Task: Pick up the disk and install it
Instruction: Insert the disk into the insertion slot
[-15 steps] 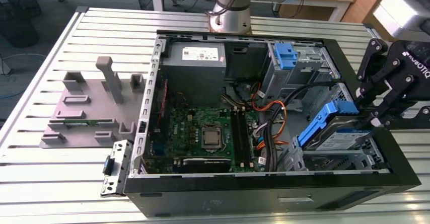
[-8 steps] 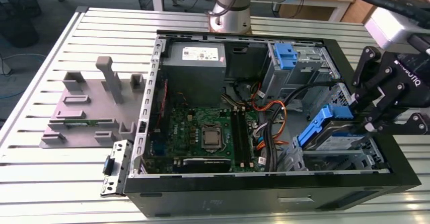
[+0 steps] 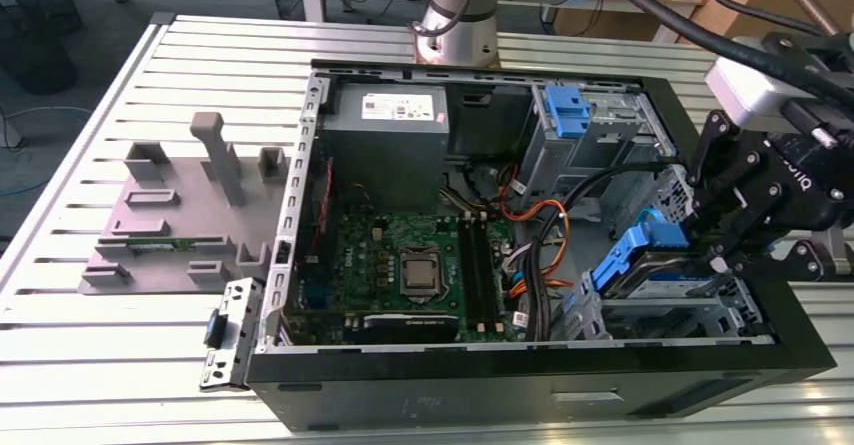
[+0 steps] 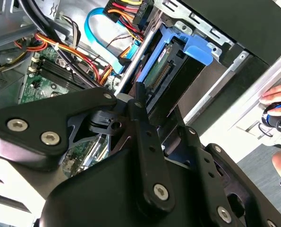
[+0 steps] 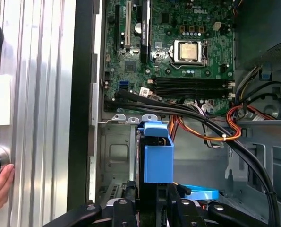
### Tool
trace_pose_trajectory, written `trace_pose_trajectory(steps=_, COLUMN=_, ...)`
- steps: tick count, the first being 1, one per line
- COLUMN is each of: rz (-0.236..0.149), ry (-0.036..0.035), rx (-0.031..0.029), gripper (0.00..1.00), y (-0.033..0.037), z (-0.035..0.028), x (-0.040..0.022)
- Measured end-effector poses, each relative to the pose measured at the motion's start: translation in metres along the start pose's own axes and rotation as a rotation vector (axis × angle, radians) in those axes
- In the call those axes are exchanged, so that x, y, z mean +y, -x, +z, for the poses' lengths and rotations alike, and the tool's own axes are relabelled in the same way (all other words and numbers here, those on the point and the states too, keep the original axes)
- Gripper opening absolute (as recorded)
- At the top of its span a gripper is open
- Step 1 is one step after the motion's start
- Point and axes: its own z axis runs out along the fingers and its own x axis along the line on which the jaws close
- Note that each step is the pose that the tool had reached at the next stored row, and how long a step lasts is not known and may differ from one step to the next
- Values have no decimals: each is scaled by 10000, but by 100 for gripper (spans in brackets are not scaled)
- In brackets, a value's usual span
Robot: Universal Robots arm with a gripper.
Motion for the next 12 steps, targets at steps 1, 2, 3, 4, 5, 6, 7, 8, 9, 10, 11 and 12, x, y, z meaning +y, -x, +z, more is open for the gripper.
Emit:
trace_pose_trajectory(steps=1, rz=0, ry=0, rx=1, gripper=35, y=0, z=18, x=-1)
trace_pose_trajectory(steps=2, rz=0, ry=0, rx=0, gripper=35, y=-1, z=35, x=-2)
trace_pose_trajectory(steps=3, rz=1, ry=0, rx=-1, gripper=35, y=-1, z=52, x=-3)
trace_pose_trajectory(steps=4, rz=0, ry=0, rx=-1, gripper=35, y=-1, z=65, x=-4)
trace_pose_trajectory(steps=5, rz=0, ry=0, rx=-1, gripper=35, y=-1, z=77, x=-5)
trace_pose_trajectory(steps=6, rz=0, ry=0, rx=-1, gripper=35, y=-2, z=89, x=-6)
trace_pose_trajectory(steps=7, rz=0, ry=0, rx=-1, gripper=35, y=-2, z=99, x=-6)
trace_pose_trajectory(steps=8, rz=0, ry=1, rx=3, gripper=35, y=-2, z=109, x=-7)
trace_pose_trajectory(steps=9, rz=0, ry=-1, rx=0, gripper=35, y=-2, z=121, x=-8)
trace_pose_trajectory(steps=10, rz=-1, ry=-2, rx=-8, gripper=35, y=-3, z=138, x=-9)
trace_pose_trajectory(steps=11, rz=0, ry=-1, rx=-5, gripper=35, y=-3, z=146, x=-9)
trace_pose_trajectory(steps=12, rz=0, ry=0, rx=-2, gripper=35, y=-3, z=149, x=-10)
